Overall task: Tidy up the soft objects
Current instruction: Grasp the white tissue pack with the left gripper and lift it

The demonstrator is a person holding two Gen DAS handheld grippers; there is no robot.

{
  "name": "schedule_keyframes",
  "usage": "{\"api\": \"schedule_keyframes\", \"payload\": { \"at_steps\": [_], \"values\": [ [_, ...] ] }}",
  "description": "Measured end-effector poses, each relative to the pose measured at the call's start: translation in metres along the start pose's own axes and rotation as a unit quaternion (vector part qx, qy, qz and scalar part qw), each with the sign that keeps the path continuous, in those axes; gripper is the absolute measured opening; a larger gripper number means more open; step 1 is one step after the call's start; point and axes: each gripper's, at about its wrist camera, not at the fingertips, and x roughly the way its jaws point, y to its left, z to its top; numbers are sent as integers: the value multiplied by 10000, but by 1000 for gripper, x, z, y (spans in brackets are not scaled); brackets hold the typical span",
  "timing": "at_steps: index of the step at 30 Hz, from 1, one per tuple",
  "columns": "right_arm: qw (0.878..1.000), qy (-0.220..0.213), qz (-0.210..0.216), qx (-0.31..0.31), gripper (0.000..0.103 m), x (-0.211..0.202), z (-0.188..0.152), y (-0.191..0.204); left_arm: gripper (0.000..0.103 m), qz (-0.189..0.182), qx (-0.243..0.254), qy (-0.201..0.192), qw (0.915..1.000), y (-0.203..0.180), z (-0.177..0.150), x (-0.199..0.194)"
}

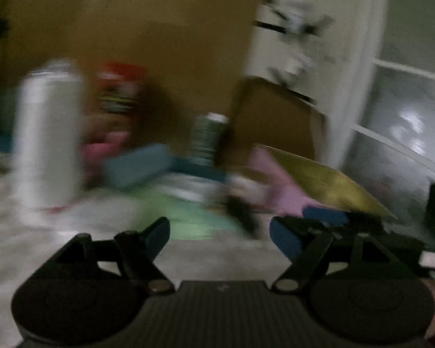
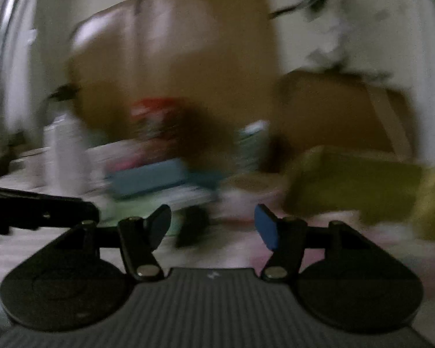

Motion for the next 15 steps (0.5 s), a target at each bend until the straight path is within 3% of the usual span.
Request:
{"api": "schedule_keyframes", "payload": {
  "at_steps": [6,9,11,13,14,15],
  "values": [
    [9909,776,1061,-272,67,56,1,79,78,611,-620,-176,9960,69,15,-5],
    [9845,1071,1284,-527,68,79,-3,111,78,672,-798,-32,9945,90,17,7],
    [9819,1210,1304,-649,72,93,-6,127,78,504,-963,148,9940,98,17,19],
    [9808,1280,1278,-725,74,105,-7,137,71,371,-1095,364,9926,101,13,29],
    [9804,1324,1253,-751,73,111,-7,141,57,244,-1143,486,9920,101,11,35],
    [9802,1382,1210,-736,72,116,-7,142,53,104,-1174,597,9912,100,7,39]
  ]
}}
